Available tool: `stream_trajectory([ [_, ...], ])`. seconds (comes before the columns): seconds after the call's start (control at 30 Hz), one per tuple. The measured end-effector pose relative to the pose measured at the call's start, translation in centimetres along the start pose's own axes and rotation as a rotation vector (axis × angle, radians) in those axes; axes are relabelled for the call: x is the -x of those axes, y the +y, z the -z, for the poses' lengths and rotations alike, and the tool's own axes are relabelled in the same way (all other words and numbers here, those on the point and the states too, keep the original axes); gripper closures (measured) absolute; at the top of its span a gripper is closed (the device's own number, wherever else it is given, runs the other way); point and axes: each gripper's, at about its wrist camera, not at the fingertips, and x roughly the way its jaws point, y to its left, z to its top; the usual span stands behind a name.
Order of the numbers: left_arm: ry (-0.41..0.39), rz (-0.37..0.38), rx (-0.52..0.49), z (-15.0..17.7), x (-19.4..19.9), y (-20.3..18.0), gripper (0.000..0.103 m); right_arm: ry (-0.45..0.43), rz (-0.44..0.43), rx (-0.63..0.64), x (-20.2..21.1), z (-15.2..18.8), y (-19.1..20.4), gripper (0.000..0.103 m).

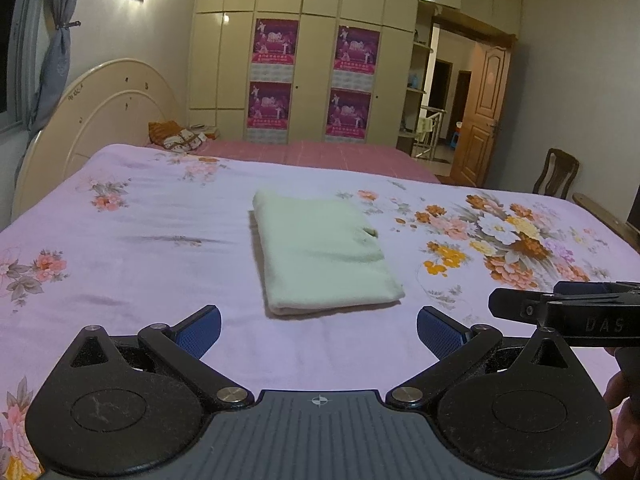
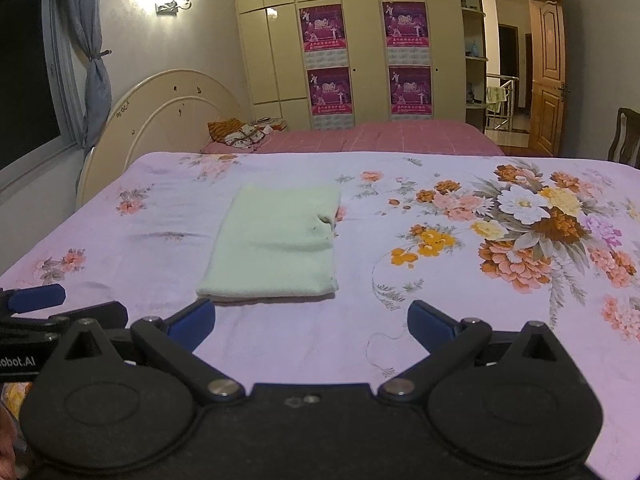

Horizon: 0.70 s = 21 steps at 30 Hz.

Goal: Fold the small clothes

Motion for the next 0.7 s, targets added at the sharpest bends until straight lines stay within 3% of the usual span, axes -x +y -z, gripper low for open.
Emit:
stream_trajectory([
  [0.7, 0.001, 0.007, -0.015, 0.14, -0.15, 0.12, 0.0, -0.015, 0.024, 0.012, 0.46, 0.03, 0.55, 0.001],
])
